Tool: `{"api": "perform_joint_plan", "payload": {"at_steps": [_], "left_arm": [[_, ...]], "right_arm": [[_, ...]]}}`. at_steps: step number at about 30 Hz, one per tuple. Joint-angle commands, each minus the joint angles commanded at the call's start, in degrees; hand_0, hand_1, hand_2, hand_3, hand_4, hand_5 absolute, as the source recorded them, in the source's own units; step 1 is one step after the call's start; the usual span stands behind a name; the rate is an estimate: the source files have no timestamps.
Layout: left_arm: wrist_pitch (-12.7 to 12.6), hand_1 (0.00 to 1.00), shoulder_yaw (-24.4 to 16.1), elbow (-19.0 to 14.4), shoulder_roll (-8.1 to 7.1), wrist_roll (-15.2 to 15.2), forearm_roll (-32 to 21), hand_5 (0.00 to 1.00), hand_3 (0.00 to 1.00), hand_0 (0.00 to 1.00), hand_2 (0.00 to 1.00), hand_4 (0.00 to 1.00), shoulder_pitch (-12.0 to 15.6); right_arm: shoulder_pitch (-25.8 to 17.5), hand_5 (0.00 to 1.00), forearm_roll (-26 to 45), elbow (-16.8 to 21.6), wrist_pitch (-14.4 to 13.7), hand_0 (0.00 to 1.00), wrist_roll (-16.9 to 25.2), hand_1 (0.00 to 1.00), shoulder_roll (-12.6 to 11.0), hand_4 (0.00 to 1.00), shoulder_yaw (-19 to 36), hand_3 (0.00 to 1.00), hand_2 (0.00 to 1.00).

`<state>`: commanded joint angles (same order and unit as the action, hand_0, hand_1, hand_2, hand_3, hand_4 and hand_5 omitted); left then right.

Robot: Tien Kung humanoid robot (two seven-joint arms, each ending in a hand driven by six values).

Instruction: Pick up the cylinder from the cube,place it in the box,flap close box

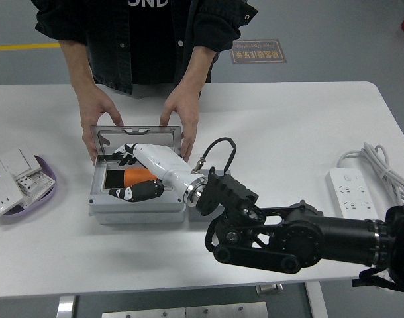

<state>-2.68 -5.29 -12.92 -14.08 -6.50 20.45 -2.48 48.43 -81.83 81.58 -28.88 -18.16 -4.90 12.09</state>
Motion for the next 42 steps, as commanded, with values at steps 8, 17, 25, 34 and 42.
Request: {"api": "perform_joint_plan", "payload": {"at_steps": [8, 17, 25, 34, 42], "left_arm": [[0.07, 0.624, 0.07, -0.08, -0.09, -0.01, 0.19, 0.244, 0.634, 0.598, 0.614, 0.694, -0.30], [0.10, 0.625, 0.46, -0.12, -0.28, -0.07, 0.06, 0.244, 0.632, 0.598, 0.614, 0.692, -0.44], [0.15, 0.624, 0.41, -0.20, -0.19, -0.16, 0.15, 0.243, 0.631, 0.598, 0.614, 0.690, -0.56], [0.11, 0.624, 0.25, -0.20, 0.04, -0.27, 0.20, 0.243, 0.631, 0.598, 0.614, 0.690, -0.30], [0.05, 0.624, -0.14, -0.19, 0.19, -0.26, 0.53, 0.241, 0.631, 0.598, 0.615, 0.689, -0.31]], "right_arm": [[1.65, 0.376, 4.19, 1.18, -1.93, 0.805, 2.55, 0.668, -1.90, 0.931, 4.16, 0.760, 0.665], [5.76, 0.374, 9.06, -5.75, -1.50, 0.804, 3.63, 0.658, -1.89, 0.923, 1.69, 0.755, 0.655], [5.48, 0.363, 11.54, -6.63, -1.41, 0.798, 4.18, 0.655, -1.98, 0.910, -1.49, 0.748, 0.647], [2.52, 0.367, 9.70, 1.24, -1.50, 0.796, 3.24, 0.652, -5.03, 0.908, -1.84, 0.748, 0.646], [-0.73, 0.380, 11.36, 2.50, -1.29, 0.783, 4.08, 0.649, -5.15, 0.876, -2.66, 0.747, 0.640]]}}
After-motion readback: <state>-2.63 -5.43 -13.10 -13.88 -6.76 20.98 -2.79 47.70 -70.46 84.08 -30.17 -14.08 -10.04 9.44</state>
